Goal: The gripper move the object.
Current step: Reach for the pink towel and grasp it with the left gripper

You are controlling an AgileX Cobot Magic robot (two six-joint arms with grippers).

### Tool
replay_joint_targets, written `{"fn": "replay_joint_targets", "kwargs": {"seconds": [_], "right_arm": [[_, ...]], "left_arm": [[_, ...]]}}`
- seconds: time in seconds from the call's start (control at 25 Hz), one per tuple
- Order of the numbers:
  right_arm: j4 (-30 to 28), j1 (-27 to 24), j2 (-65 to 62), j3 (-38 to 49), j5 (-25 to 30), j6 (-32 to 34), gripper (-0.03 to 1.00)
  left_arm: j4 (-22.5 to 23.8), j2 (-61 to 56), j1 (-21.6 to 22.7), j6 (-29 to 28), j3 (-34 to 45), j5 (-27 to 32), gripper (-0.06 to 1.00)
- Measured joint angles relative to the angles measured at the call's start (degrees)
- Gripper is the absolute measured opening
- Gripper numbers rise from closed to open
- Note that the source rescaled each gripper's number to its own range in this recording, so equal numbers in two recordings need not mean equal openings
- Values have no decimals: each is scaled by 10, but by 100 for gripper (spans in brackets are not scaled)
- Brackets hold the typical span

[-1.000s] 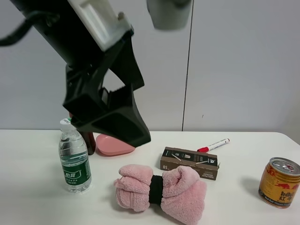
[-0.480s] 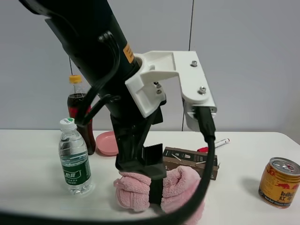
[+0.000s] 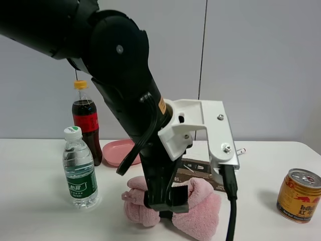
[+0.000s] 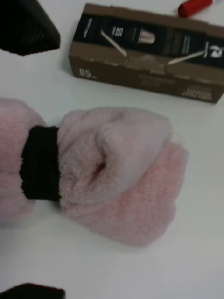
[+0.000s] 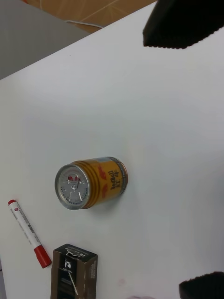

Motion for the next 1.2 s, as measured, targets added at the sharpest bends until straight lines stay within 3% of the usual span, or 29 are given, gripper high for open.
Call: {"fn": "replay_joint_targets", "kwargs": {"seconds": [1.2], "right_arm": [[0,0,0,0,0,0,100]], "left_arm": [[-4,102,58,33,-1,-38,100]]}}
